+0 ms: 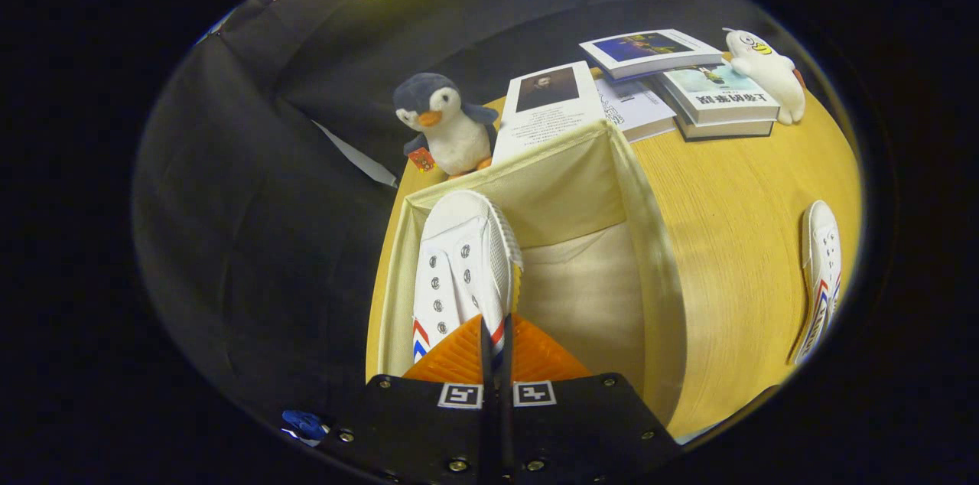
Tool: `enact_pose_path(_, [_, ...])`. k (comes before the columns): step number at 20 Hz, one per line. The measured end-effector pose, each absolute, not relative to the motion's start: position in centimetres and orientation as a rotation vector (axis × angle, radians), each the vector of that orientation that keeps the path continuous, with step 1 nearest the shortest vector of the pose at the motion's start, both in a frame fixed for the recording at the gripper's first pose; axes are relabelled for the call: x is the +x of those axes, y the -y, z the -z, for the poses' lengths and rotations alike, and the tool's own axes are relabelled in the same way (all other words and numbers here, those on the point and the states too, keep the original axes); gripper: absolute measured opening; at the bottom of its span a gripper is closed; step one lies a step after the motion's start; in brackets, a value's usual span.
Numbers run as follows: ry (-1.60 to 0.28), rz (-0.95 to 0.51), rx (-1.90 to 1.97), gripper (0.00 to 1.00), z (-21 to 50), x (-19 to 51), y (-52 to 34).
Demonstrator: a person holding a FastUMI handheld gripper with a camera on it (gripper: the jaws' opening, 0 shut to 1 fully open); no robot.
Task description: Open the storage box then place both shoes into the box .Put the left shoe in first, then the right shoe, with the right side of both shoes facing outward in a uniform manner.
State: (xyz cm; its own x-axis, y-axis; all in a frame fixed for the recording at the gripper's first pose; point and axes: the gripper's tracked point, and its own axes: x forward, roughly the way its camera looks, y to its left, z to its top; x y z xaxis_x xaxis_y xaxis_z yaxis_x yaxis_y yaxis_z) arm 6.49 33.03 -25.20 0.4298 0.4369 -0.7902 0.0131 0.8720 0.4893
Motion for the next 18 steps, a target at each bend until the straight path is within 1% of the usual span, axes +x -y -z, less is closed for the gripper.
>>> enact_pose_path(6, [-1.126,-0.242,0.459,0.01,27.1,6.9,-34.1])
enact_pose_path(7, [-1.137,-0.245,0.453,0.02,27.4,6.8,-34.4])
enact_pose_path(13, [-1.156,-0.272,0.408,0.02,28.3,6.1,-34.9])
enact_pose_path(14, [-1.159,-0.311,0.423,0.09,28.0,6.0,-35.8])
enact_pose_path(15, [-1.139,-0.346,0.441,0.24,27.3,6.0,-36.2])
enact_pose_path(16, [-1.112,-0.372,0.439,0.35,26.5,6.3,-36.6])
enact_pose_path(17, [-1.091,-0.383,0.409,0.67,26.0,6.4,-36.4])
enact_pose_path(18, [-1.063,-0.408,0.381,0.83,25.3,6.2,-36.0])
